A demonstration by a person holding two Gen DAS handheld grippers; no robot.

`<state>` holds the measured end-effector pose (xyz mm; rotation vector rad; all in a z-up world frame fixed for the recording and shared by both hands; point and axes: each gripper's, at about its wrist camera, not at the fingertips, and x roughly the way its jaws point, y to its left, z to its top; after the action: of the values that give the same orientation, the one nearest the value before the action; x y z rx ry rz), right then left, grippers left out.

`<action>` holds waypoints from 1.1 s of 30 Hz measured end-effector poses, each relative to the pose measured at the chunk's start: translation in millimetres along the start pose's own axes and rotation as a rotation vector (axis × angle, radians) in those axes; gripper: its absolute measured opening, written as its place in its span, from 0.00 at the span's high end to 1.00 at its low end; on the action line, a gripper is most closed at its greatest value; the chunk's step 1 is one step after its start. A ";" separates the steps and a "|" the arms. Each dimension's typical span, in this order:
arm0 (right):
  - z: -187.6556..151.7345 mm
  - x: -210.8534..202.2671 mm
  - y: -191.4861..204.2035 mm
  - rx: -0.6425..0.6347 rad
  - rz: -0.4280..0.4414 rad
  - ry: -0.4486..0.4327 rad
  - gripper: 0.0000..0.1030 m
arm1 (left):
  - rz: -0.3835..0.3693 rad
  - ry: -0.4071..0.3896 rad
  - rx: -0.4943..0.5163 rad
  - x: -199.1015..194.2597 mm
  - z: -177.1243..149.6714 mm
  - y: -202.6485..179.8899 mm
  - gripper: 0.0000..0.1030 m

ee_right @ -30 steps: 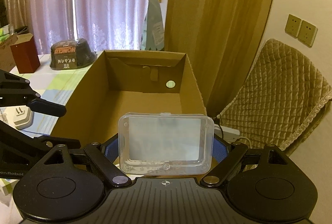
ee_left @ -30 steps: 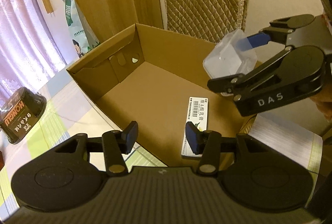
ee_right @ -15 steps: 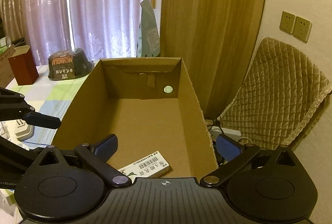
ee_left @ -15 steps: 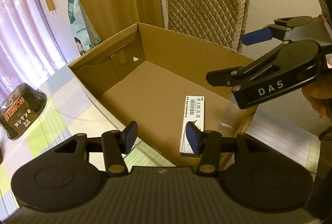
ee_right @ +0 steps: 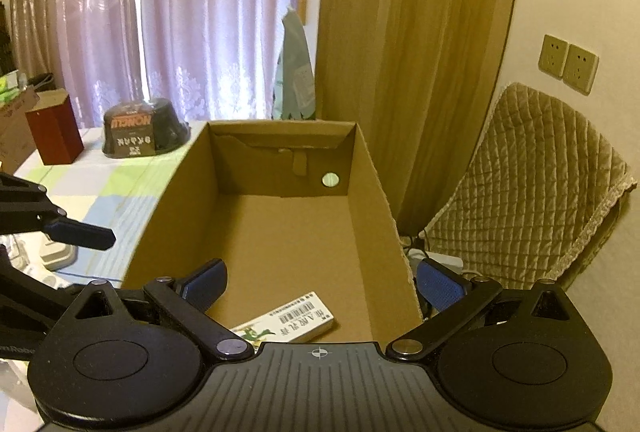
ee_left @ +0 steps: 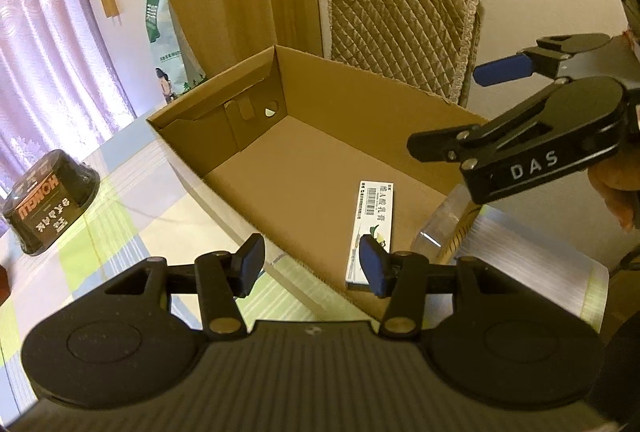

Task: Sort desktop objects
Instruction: 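Move both tools back over the table items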

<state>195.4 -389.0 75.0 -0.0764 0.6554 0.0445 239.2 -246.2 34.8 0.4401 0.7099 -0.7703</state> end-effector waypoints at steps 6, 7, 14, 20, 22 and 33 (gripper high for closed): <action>7.3 -22.6 16.7 -0.008 0.024 -0.034 0.00 | 0.016 -0.009 -0.033 -22.6 -12.5 1.7 0.45; 7.7 -26.9 20.7 -0.008 0.030 -0.040 0.00 | 0.020 -0.012 -0.043 -27.8 -16.1 2.0 0.44; -0.2 -52.8 55.6 -0.023 0.097 -0.067 0.00 | 0.060 -0.007 -0.138 -67.5 -66.6 0.7 0.22; -15.1 -66.7 94.8 -0.054 0.193 -0.065 0.00 | 0.120 0.014 -0.244 -103.3 -123.2 6.1 0.09; -19.9 -69.0 108.7 -0.080 0.217 -0.059 0.00 | 0.159 0.028 -0.284 -114.0 -144.2 10.8 0.06; -49.0 -59.4 175.5 -0.247 0.381 0.018 0.00 | 0.268 0.091 -0.434 -151.9 -228.7 43.1 0.04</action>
<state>107.2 -219.4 62.5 -0.1895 0.6728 0.4925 99.8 -9.7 -8.7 0.1693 0.8579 -0.3309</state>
